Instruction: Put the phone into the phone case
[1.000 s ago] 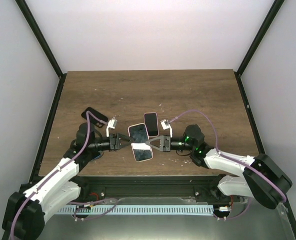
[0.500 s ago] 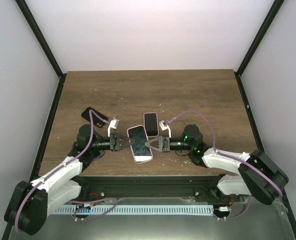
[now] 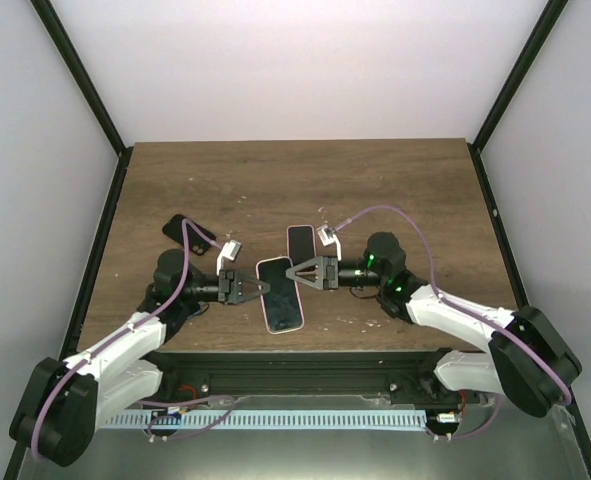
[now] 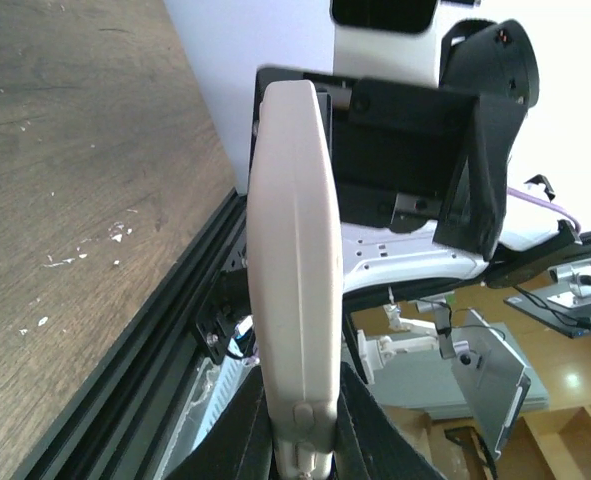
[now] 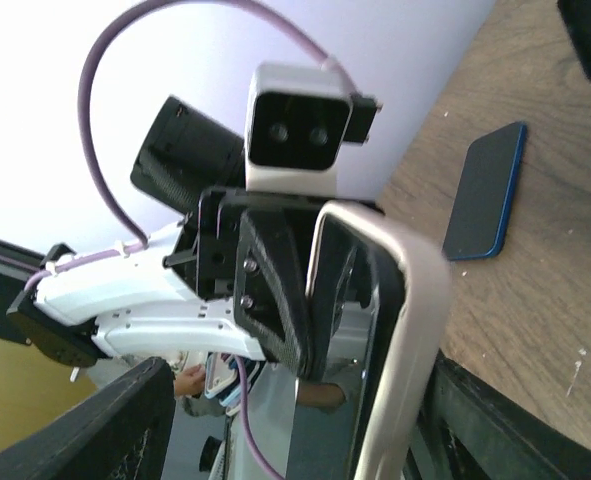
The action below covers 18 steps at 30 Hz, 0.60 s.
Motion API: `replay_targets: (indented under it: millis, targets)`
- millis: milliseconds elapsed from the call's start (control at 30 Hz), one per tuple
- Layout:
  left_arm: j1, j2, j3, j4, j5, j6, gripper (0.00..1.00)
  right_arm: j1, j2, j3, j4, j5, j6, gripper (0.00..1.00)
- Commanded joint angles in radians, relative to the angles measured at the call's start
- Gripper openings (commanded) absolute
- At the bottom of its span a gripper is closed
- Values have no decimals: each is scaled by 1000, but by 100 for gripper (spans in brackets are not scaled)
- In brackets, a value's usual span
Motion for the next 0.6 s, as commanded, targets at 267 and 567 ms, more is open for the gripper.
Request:
replay_targets:
  millis: [267,567]
  targets:
    - [-3,-35,40,2,60,46,9,-37,133,239,-207,-121,-74,63]
    - [-4,-29,73,-168,19,132,8,-37,119,224,-202,-81,-83,17]
